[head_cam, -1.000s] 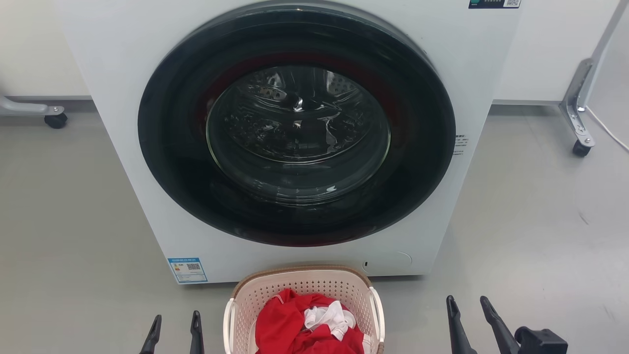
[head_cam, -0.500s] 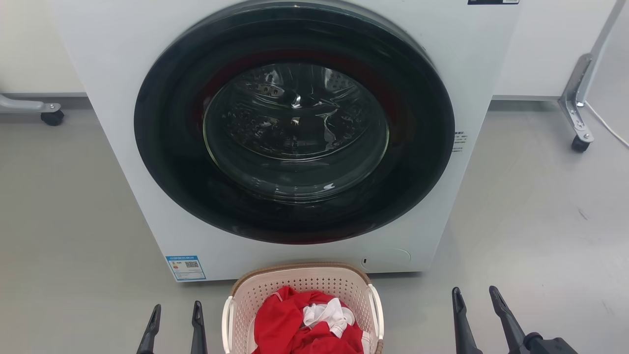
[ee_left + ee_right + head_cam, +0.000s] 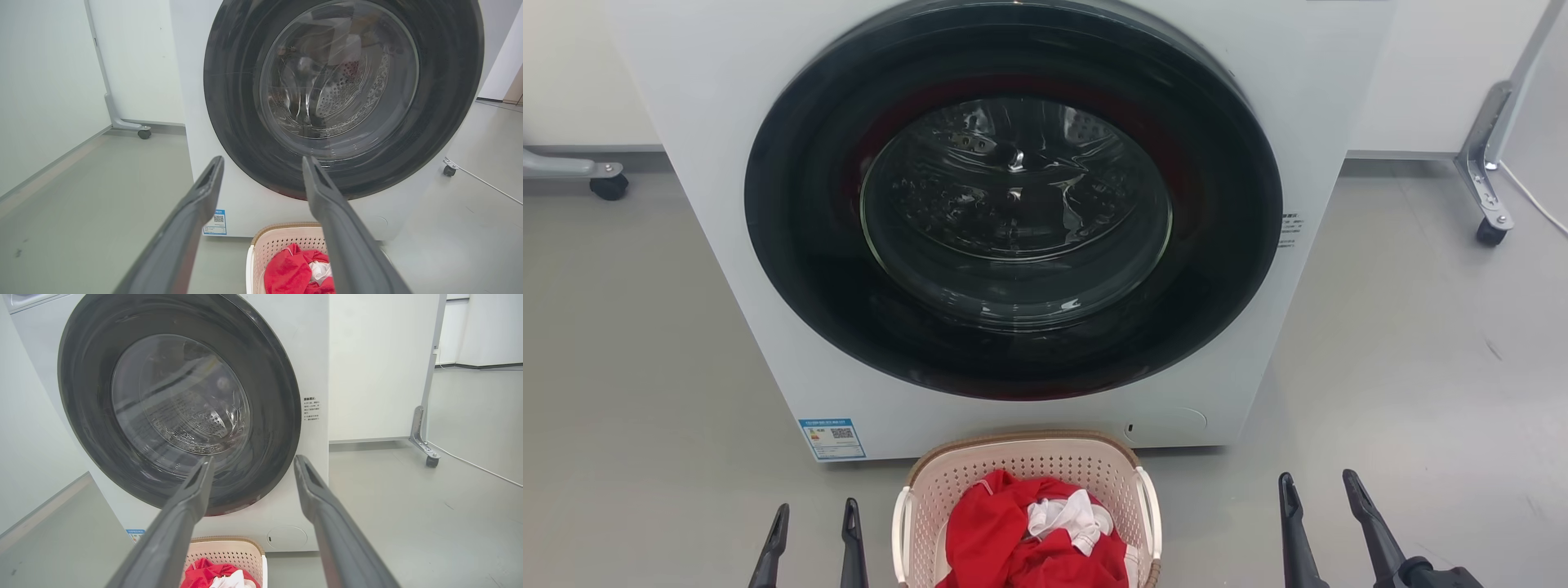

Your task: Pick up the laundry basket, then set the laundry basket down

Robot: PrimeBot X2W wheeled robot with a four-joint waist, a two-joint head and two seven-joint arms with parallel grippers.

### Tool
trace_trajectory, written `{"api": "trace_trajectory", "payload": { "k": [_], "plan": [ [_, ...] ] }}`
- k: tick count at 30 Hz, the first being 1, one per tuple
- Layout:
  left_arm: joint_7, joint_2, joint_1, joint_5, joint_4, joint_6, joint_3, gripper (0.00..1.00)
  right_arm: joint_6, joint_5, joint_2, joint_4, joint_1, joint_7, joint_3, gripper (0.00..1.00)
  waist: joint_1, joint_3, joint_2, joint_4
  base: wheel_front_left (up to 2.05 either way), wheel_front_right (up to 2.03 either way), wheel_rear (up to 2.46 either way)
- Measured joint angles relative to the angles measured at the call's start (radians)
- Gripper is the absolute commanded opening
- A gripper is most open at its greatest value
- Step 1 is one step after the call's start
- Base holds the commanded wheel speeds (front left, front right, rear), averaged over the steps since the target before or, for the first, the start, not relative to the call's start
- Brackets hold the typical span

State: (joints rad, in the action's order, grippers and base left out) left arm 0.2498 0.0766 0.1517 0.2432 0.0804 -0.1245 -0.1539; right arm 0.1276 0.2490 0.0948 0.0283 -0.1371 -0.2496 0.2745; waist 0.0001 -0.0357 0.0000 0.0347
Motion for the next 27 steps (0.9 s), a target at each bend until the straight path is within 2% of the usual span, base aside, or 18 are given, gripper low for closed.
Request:
{"api": "trace_trajectory", "payload": {
  "k": [25,26,27],
  "plan": [
    [0.000,-0.011,0.000,-0.019,-0.019,0.000,0.012,1.00,0.000,-0.019,-0.013,0.022,-0.001,0.000,-0.020,1.00,0.0000,0.013,0.0000,0.001,0.00,0.00,0.00],
    [0.000,-0.012,0.000,-0.019,-0.020,0.000,0.012,0.00,0.000,-0.020,-0.013,0.023,-0.001,0.000,-0.021,0.00,0.0000,0.014,0.0000,0.001,0.00,0.00,0.00],
    [-0.002,-0.013,0.000,-0.018,-0.012,0.001,0.011,0.00,0.000,-0.019,-0.014,0.013,-0.001,0.002,-0.020,0.00,0.0000,0.014,0.0000,0.001,0.00,0.00,0.00]
  ]
}}
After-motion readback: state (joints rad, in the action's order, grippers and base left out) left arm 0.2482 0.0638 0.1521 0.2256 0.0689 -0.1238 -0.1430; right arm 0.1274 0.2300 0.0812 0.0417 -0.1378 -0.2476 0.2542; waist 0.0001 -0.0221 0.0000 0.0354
